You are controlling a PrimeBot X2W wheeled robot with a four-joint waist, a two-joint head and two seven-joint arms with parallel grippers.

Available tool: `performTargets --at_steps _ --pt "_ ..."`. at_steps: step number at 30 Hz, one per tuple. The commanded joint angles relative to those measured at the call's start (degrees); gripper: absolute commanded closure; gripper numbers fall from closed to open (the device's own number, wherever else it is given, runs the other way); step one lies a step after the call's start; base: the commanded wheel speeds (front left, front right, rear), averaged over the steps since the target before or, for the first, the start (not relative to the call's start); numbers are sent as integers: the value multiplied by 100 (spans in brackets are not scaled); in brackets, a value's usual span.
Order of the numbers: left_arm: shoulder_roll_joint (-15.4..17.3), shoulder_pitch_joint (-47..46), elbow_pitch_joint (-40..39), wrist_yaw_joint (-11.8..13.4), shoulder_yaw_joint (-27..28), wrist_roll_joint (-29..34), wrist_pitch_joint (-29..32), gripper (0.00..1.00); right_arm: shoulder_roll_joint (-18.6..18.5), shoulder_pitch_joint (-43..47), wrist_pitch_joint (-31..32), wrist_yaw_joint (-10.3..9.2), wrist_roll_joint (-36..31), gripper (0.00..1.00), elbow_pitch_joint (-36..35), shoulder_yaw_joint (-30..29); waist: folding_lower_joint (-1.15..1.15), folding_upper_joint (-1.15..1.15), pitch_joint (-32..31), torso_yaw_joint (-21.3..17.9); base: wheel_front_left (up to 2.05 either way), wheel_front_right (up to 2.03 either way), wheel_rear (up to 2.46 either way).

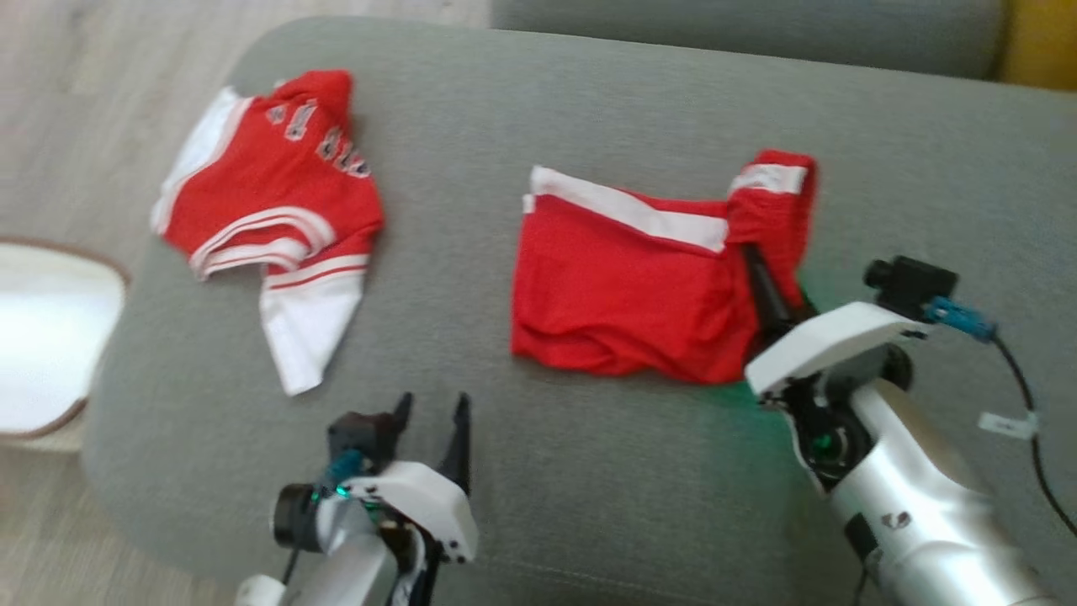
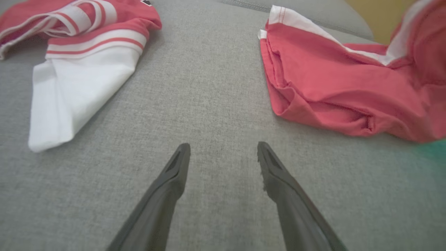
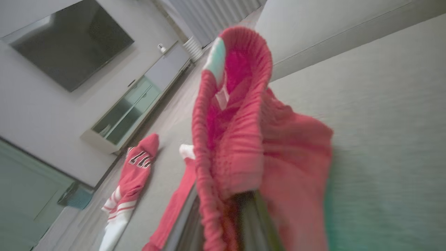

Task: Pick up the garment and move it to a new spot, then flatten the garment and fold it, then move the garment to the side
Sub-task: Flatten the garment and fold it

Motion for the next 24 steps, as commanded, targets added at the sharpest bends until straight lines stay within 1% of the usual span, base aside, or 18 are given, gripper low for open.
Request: performTargets --at_steps 1,4,8,9,10,13,16,18,20,21,23,24 --pt "86 -112 -111 -7 39 42 -31 0 92 -77 67 39 -7 100 -245 157 0 0 -40 364 0 0 0" --pt "86 -124 -127 14 -99 34 -31 0 173 -137 154 39 -189 100 -241 288 0 0 -42 713 0 0 0" --pt "86 -107 -220 -7 -400 33 -31 0 277 -285 113 39 -541 100 94 337 0 0 3 1175 0 0 0" --pt "86 -97 -229 -12 -486 9 -31 0 302 -321 94 39 -654 55 229 356 0 0 5 1257 0 0 0" --pt "86 -95 -245 2 -551 -22 -31 0 331 -368 27 39 -762 0 355 350 0 0 19 1327 0 0 0" --pt "86 -88 -289 94 -680 -90 -31 0 443 -490 -258 39 -929 0 616 296 0 0 55 1443 0 0 0" --pt "86 -122 -216 154 -832 -13 -31 0 511 -546 -473 39 -1069 0 745 307 0 0 60 1414 0 0 0" --pt "86 -153 -215 214 -800 -28 -31 0 510 -580 -608 39 -1299 0 789 315 0 0 44 1319 0 0 0" --pt "86 -194 -266 280 -712 -12 -31 0 498 -567 -685 39 -1471 0 820 149 0 0 36 1187 0 0 0" --pt "86 -194 -266 280 -712 -12 -31 0 498 -567 -685 39 -1471 0 820 149 0 0 36 1187 0 0 0" --pt "86 -235 -334 310 -641 68 -31 0 437 -547 -711 39 -1739 0 772 -116 0 0 38 1024 0 0 0" --pt "86 -253 -363 327 -599 125 -31 0 431 -500 -714 39 -1845 0 681 -360 0 0 37 919 0 0 0"
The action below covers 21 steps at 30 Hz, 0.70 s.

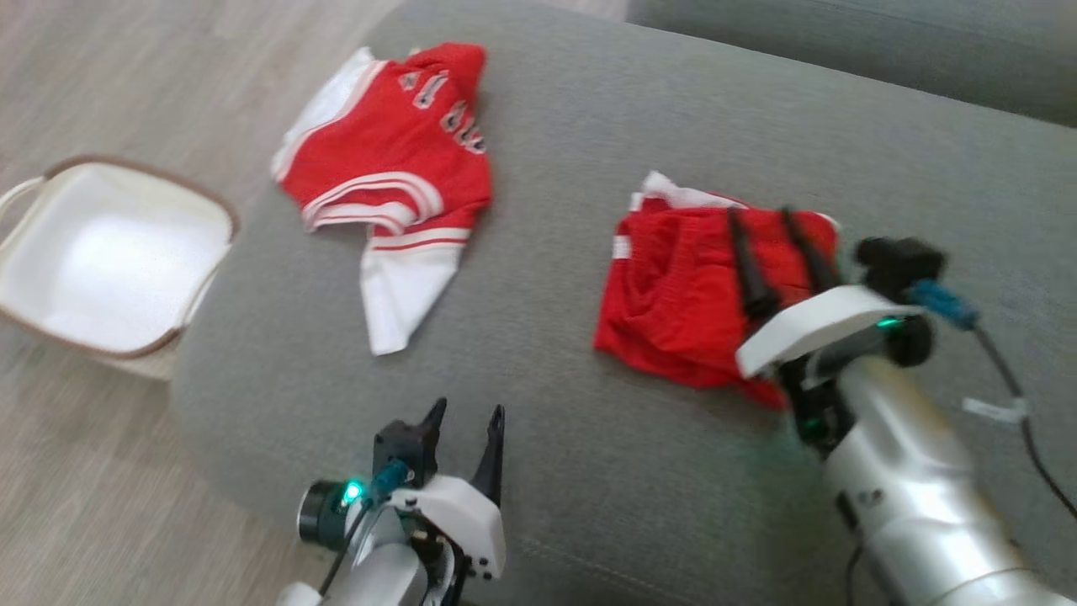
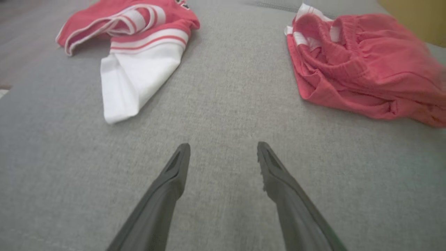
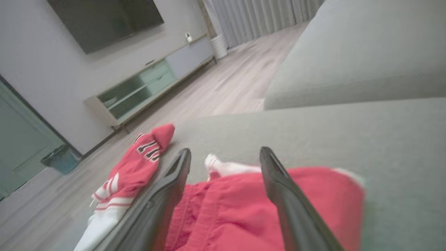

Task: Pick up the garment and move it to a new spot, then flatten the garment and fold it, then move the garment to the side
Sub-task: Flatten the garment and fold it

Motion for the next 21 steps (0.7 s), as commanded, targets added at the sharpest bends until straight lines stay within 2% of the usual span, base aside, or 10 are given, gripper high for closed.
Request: performTargets --at_steps 1,7,12,16,21 --pt "47 -277 -181 18 211 60 -31 0 -8 3 -75 39 -143 0 -231 -38 0 0 1 -208 0 0 0" --pt "47 -326 -352 41 562 304 -31 0 -21 584 -77 39 -1051 0 -709 -1124 0 0 -21 -766 0 0 0" --pt "47 -220 -561 84 951 504 -31 0 78 1027 -78 39 -1659 0 -1008 -1731 0 0 -124 -1220 0 0 0" --pt "47 6 -732 109 1312 710 -31 0 172 1377 -78 39 -1963 0 -1124 -1898 0 0 -267 -1559 0 0 0" --pt "47 360 -842 100 1710 966 -31 0 217 1744 -78 39 -2087 0 -1146 -1790 0 0 -464 -1887 0 0 0"
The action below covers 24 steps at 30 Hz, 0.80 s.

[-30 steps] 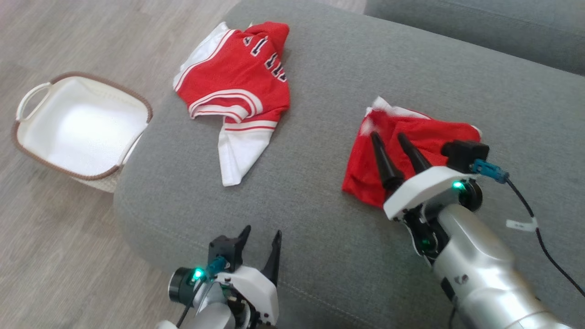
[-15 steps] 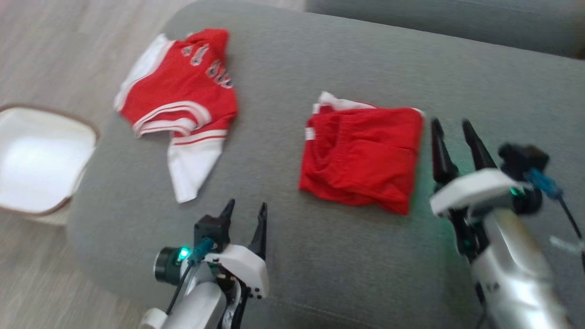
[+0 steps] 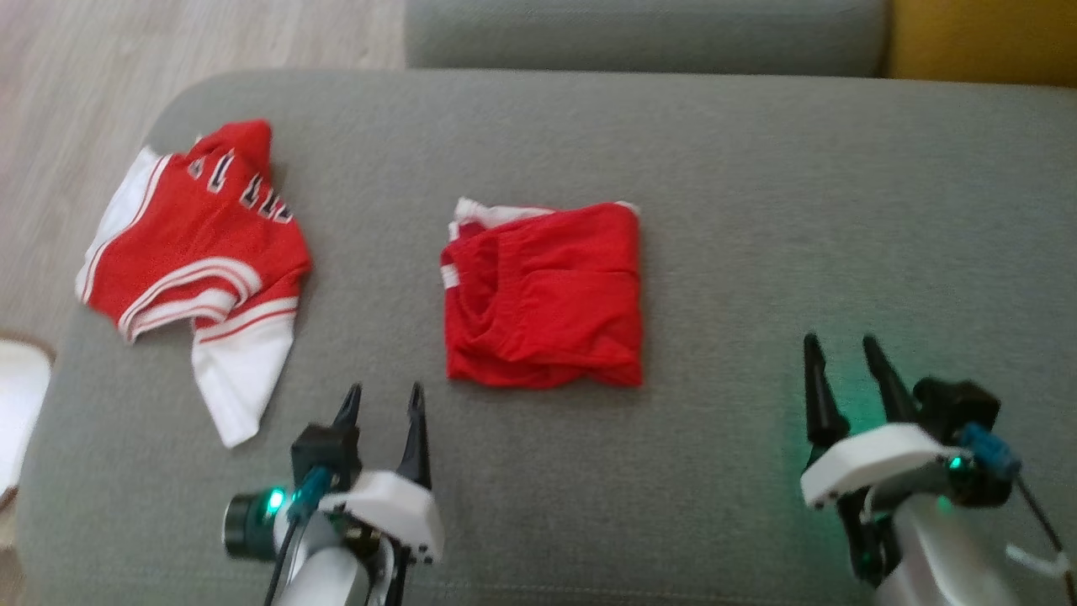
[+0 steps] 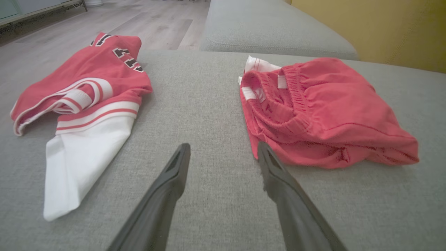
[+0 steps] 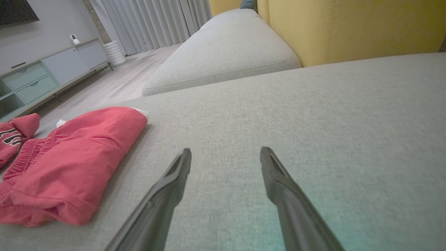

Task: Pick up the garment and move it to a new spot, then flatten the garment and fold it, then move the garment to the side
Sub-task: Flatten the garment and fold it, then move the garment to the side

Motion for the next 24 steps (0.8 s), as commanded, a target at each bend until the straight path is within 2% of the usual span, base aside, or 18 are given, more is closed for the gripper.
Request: performTargets --at_steps 1,6,11,20,24 --pt "48 -4 -201 -3 296 102 -31 0 53 -6 -63 39 46 0 -200 256 0 0 -200 -227 0 0 0" --pt "48 197 -206 -65 429 176 -32 0 56 125 -63 39 267 0 -198 462 0 0 -262 -301 0 0 0" --pt "48 199 -217 -136 339 201 -32 0 57 112 -63 39 369 0 -152 636 0 0 -227 -193 0 0 0" --pt "48 -5 -422 -214 120 182 -32 0 57 -658 -63 39 848 0 320 1334 0 0 222 355 0 0 0" --pt "48 -70 -446 -225 28 141 -32 0 57 -1008 -63 39 1035 0 508 1442 0 0 389 596 0 0 0"
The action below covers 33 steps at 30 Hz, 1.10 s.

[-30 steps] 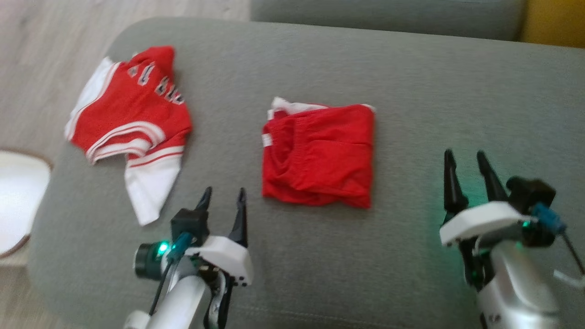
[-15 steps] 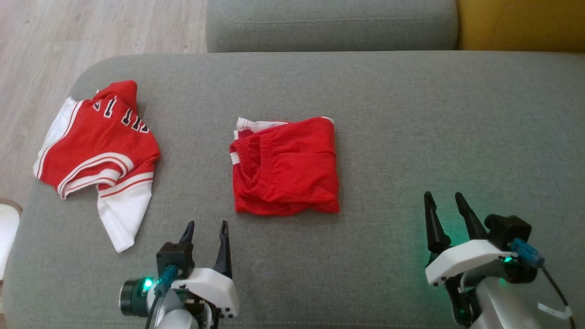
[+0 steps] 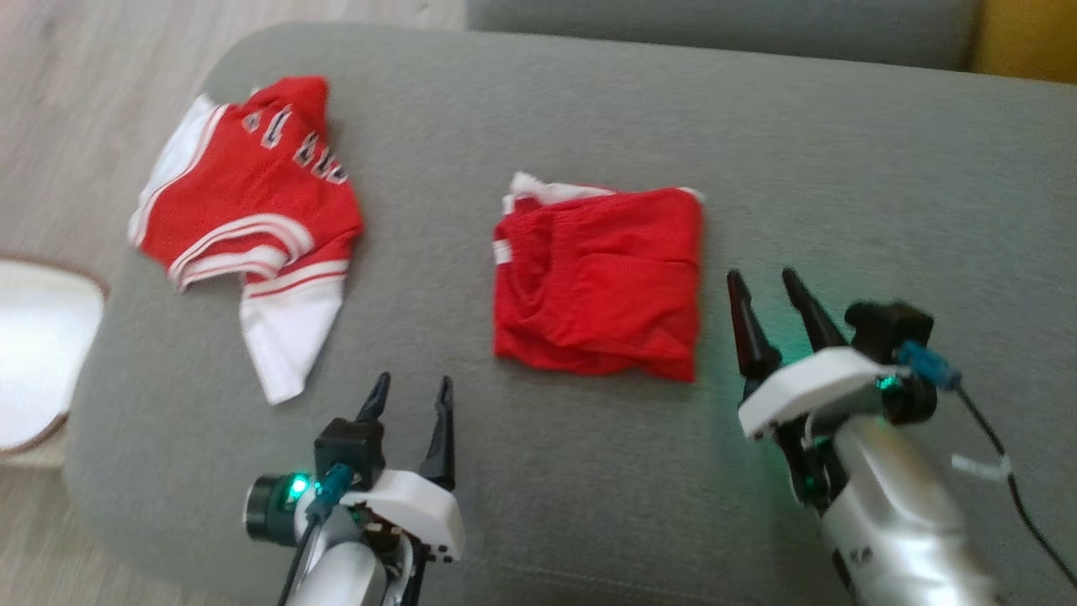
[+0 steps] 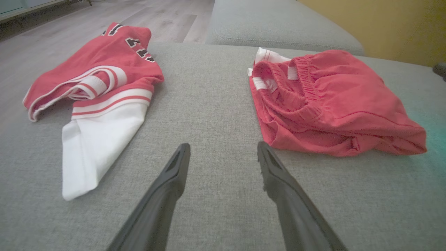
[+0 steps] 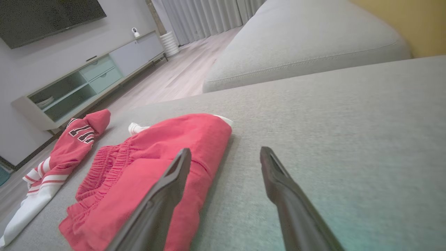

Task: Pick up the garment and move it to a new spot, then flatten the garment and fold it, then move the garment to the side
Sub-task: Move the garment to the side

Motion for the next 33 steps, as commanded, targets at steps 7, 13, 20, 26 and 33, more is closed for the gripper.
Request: performTargets --at_steps 7,13,20,26,33 --pt "42 -337 -178 39 41 -72 -32 0 32 -742 17 39 35 0 594 325 0 0 400 542 0 0 0" --pt "42 -389 -224 83 -50 -481 -32 0 32 -1035 163 39 331 100 1133 652 0 0 577 606 0 0 0" --pt "42 -544 -210 111 37 -389 -32 0 16 -1314 6 39 361 100 1287 686 0 0 688 79 0 0 0" --pt "42 -718 -106 -24 113 -196 -32 0 13 -1313 -43 39 543 100 1188 783 0 0 618 -989 0 0 0" --pt "42 -1099 -19 -189 29 -161 -32 0 -115 -1215 -56 39 725 100 940 1001 0 0 777 -2254 0 0 0"
